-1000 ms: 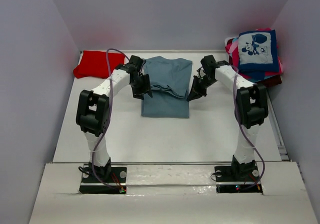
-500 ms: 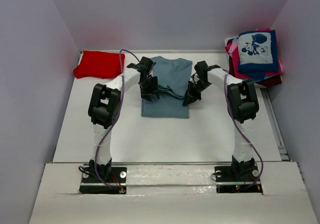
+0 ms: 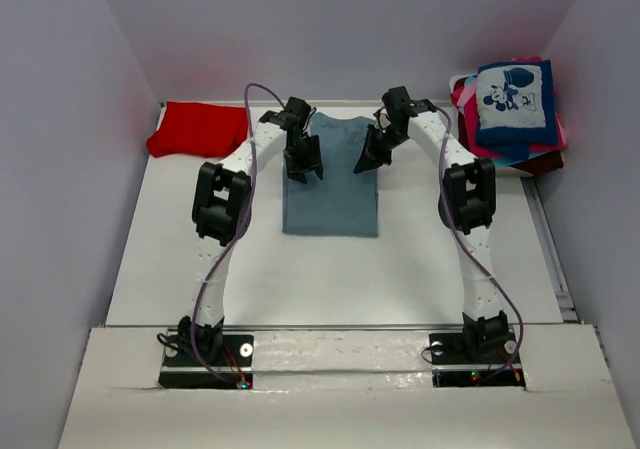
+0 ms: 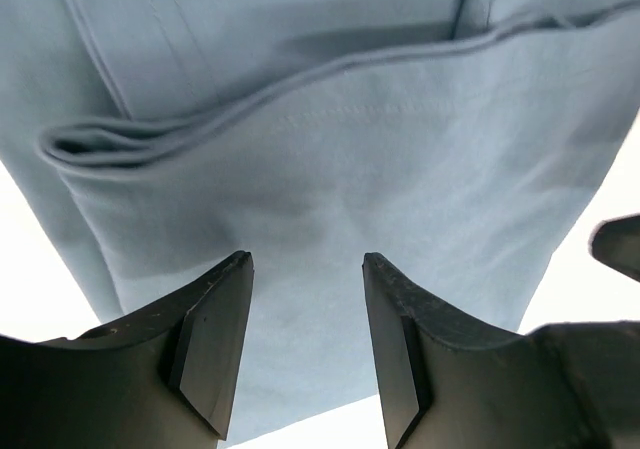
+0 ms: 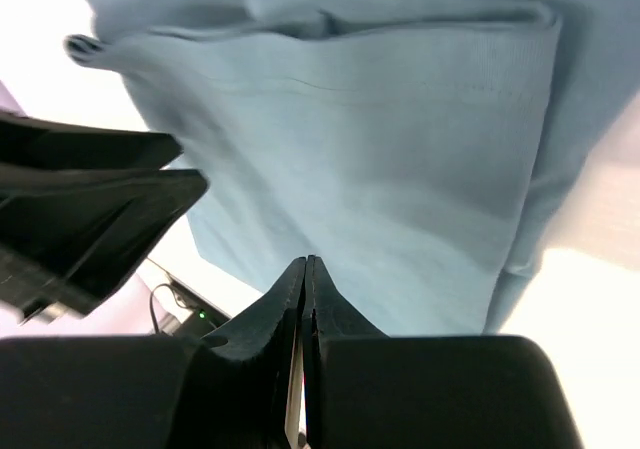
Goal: Fold and stack the t-shirts
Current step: Fold the folded rectangular tshirt in 1/3 of the way
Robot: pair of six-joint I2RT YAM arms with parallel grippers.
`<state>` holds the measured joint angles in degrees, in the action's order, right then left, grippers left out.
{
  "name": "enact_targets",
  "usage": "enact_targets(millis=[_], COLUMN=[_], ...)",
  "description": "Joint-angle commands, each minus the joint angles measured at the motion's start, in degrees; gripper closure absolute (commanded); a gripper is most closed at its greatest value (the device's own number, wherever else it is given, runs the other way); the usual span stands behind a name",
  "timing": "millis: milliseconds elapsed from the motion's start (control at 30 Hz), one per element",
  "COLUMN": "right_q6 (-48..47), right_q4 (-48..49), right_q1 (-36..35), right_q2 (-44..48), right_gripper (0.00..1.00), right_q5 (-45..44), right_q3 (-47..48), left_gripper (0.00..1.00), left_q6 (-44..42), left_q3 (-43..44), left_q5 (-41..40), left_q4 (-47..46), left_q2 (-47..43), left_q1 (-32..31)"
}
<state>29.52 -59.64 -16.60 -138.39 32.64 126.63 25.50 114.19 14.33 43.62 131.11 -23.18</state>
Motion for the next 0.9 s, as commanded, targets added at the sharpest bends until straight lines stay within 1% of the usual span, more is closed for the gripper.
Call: enact_targets(millis=[0,100,300,500,700,767,867], right_q6=[-0.25,0.54,0.45,-0.78,-1.57,-1.83,-2.62], right_q4=[-5.05,-3.91,0.39,1.71,1.37,1.37,1.1], right_q1=[0.34,1.48,1.48,1.48,1.48,1.48,1.48], right_q2=[-2.67,-3.91,-4.17,-4.79,-4.61,-3.04,-0.84], right_gripper=[0.93,0.93,0.93,0.93,0.92,0.9,0.83], right_q5=[-0.12,0.05,0.31,-0.39,-1.0,-1.26,-1.97], right_q3=[7.31,6.53,-0.5,-4.98,-4.81,-4.72,-4.99], left_gripper=[0.41,0.41,0.41,0.42,0.42,0.42,0.42], left_q6=[-0.8,-0.54,0.87,1.92,2.01,1.75,0.96], left_q3=[4.55,5.69,5.69,6.04,5.43,4.03,2.71], left_q5=[-0.97,-1.06,-1.93,-1.67,-1.67,-2.11,-2.2], left_q4=[2.79,2.61,1.04,0.51,0.51,-0.11,-0.81], left_q2=[1.16,2.22,4.32,5.91,5.74,4.34,0.91], left_q1=[2.34,2.96,4.02,4.55,4.55,4.55,4.55])
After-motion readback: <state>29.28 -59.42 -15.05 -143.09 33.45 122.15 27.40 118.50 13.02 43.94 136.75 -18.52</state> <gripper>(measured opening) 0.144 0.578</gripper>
